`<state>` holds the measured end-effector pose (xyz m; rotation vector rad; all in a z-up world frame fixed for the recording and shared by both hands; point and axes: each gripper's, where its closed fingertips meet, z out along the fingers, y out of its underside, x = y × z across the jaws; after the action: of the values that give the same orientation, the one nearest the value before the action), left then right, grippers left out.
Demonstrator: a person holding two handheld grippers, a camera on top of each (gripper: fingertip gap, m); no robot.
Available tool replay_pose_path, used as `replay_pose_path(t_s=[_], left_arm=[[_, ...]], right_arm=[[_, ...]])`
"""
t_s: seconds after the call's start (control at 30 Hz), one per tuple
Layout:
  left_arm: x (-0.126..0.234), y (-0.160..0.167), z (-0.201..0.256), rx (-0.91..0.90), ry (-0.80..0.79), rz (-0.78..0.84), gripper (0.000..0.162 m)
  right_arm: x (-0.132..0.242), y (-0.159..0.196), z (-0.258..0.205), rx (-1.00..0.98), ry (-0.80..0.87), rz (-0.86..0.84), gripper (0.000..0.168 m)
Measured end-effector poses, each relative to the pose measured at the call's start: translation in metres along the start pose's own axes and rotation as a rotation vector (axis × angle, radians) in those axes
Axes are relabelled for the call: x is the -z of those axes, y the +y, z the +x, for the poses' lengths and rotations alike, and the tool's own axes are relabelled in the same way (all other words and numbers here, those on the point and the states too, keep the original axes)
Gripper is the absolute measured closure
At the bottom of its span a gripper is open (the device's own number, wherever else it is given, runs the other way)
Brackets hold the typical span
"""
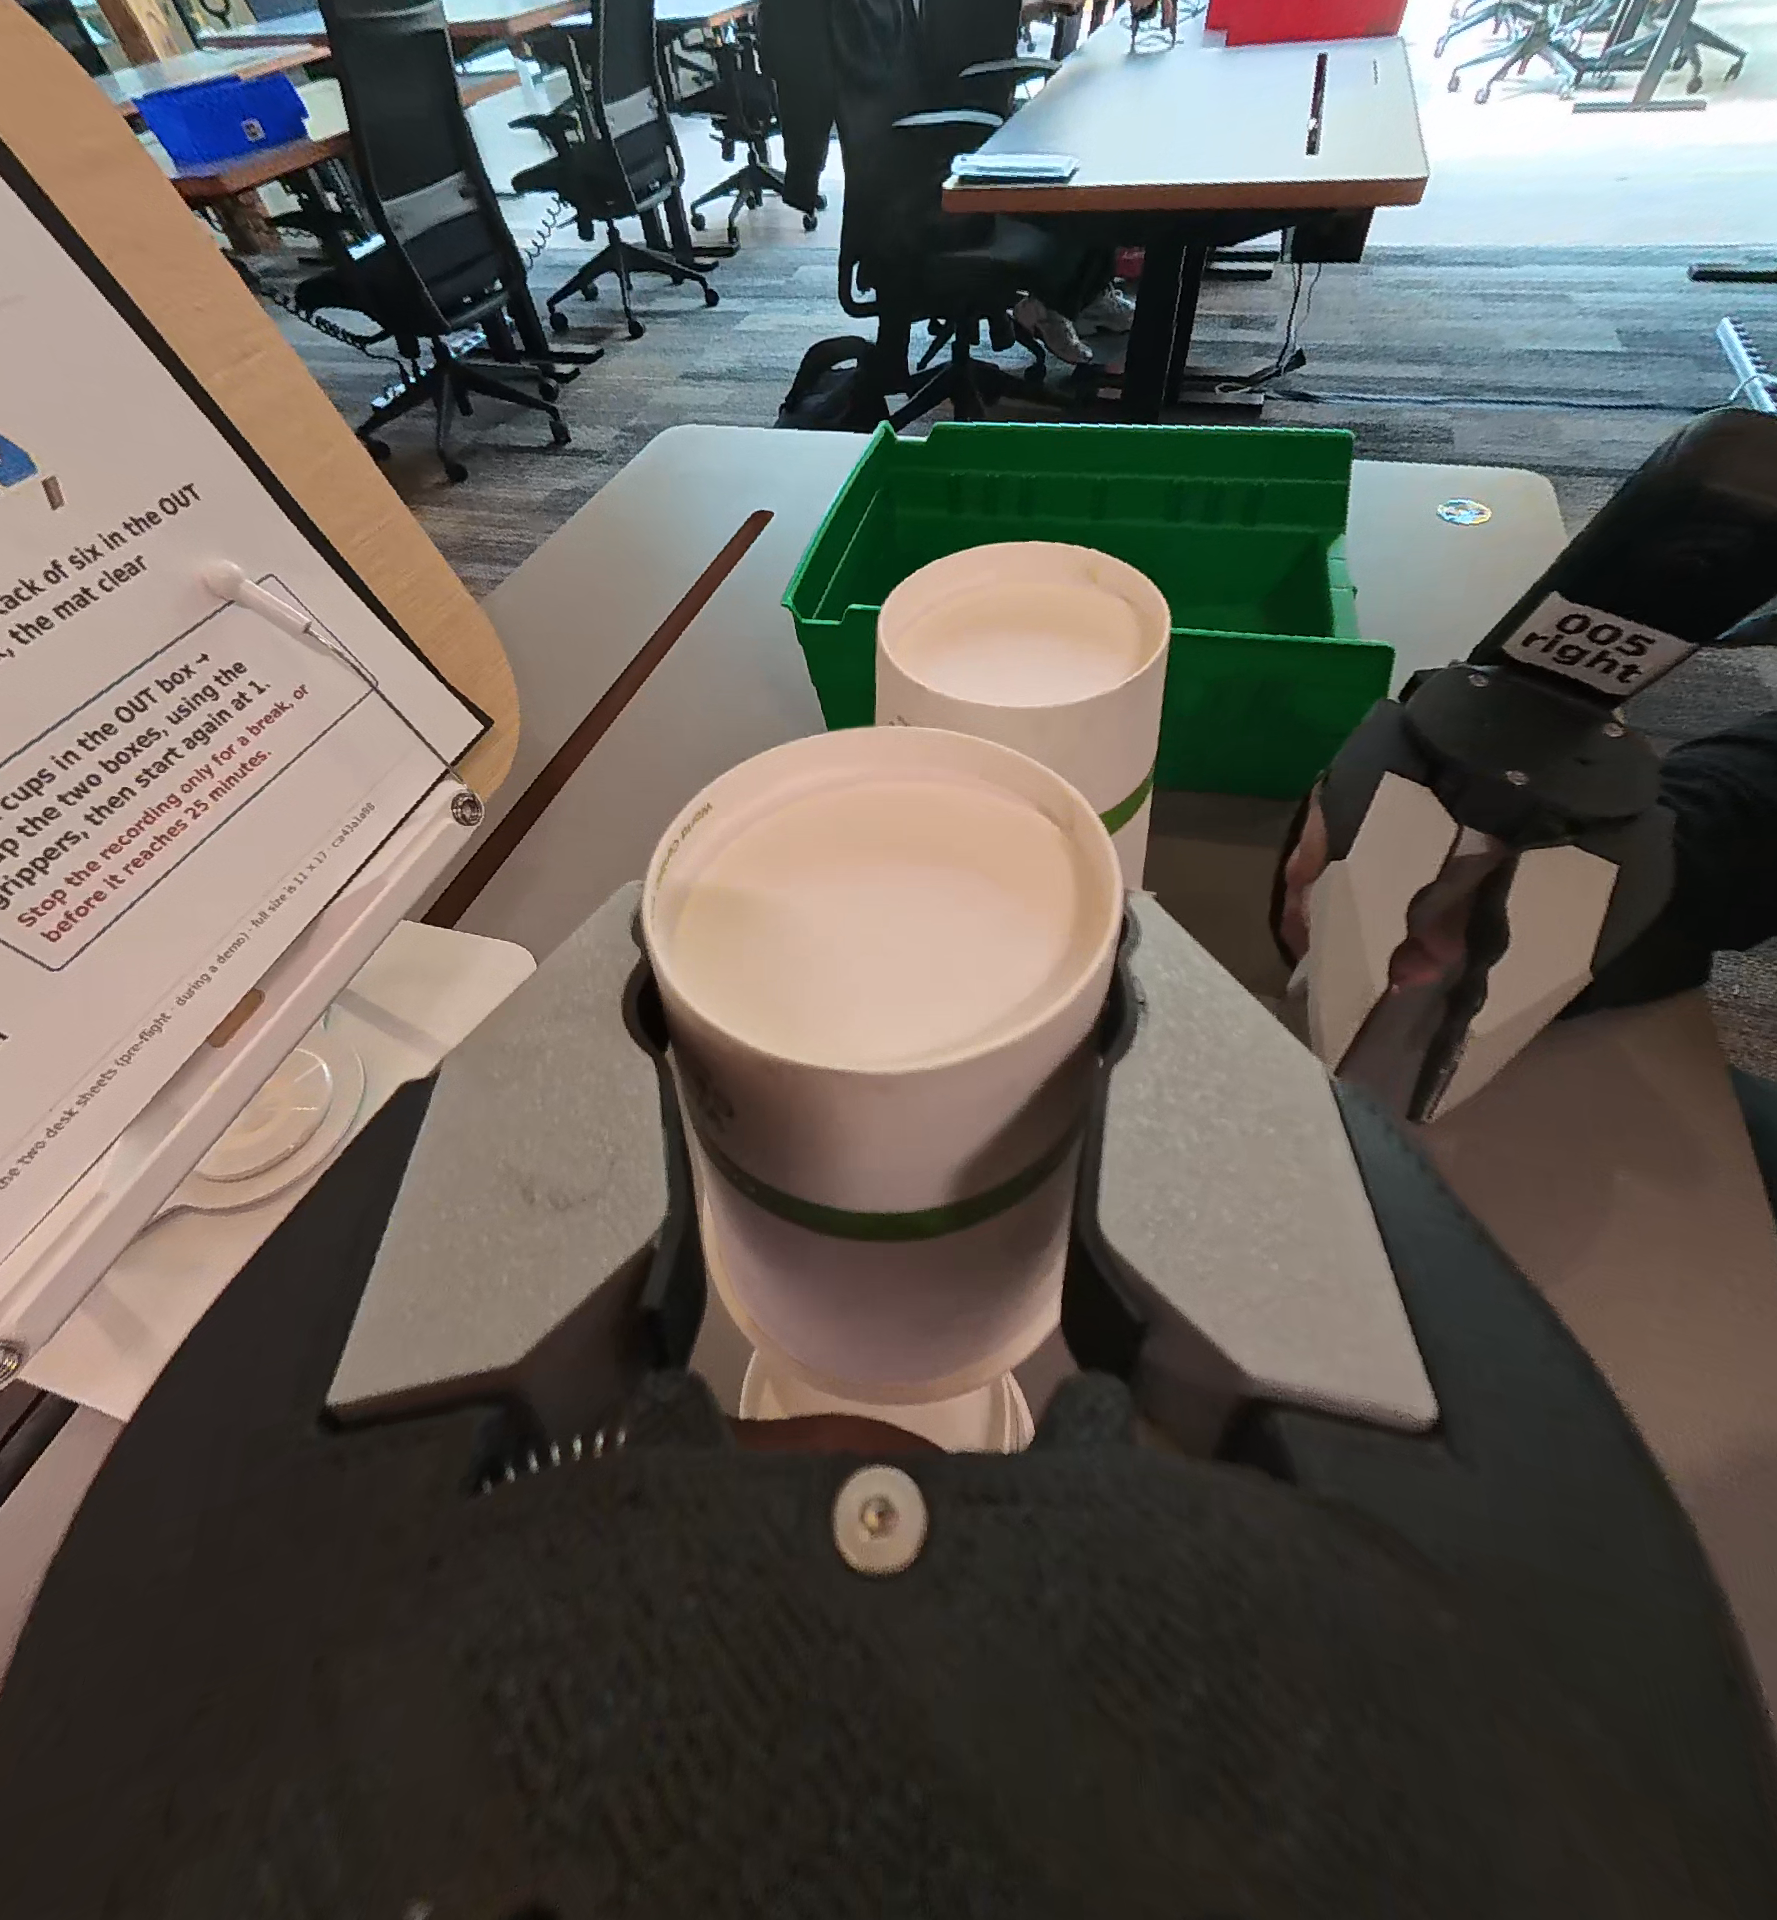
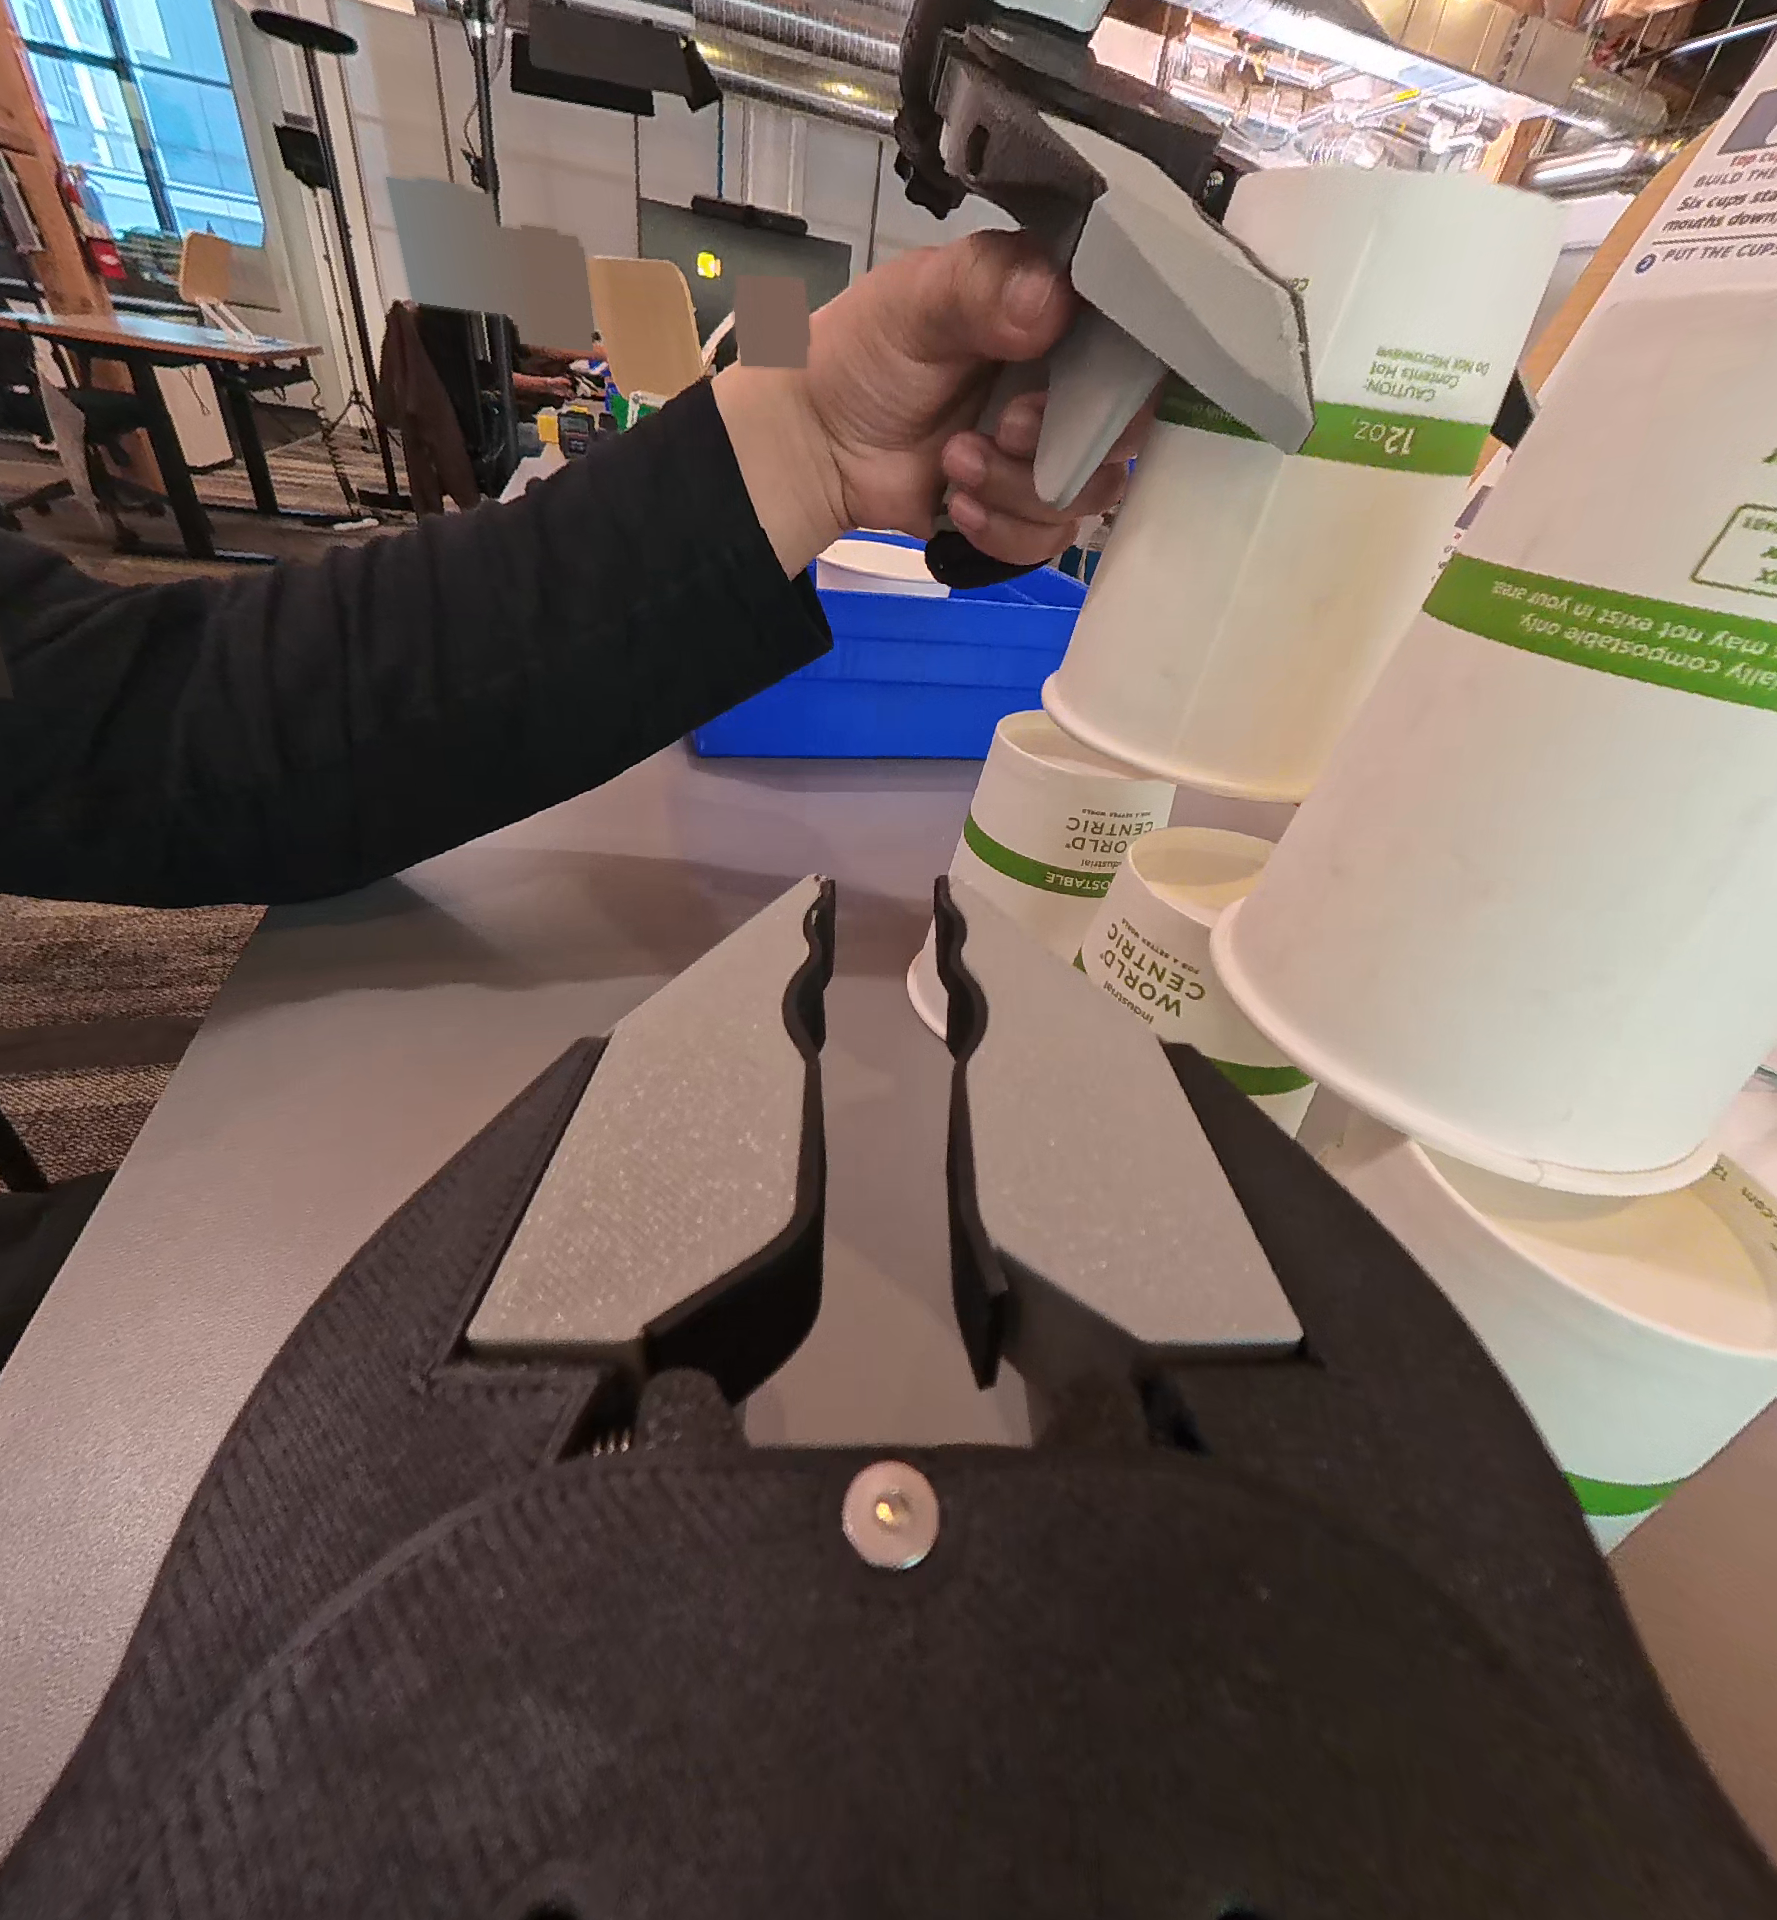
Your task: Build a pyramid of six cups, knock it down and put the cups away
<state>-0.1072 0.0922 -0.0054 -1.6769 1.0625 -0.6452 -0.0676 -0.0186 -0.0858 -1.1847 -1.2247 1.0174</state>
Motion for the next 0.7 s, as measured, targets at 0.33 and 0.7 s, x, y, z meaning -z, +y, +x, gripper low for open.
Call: replay_pose_path(t_s=[0.33,0.7], left_arm=[[-0.005,0.008,-0.005,0.007,-0.002,-0.02,0.078],[-0.01,0.015,-0.003,0.007,0.009,-0.053,0.078]], right_arm=[[0.0,0.001,-0.001,0.0,-0.006,-0.004,0.153],[-0.001,0.001,-0.001,-0.001,-0.005,-0.008,0.153]])
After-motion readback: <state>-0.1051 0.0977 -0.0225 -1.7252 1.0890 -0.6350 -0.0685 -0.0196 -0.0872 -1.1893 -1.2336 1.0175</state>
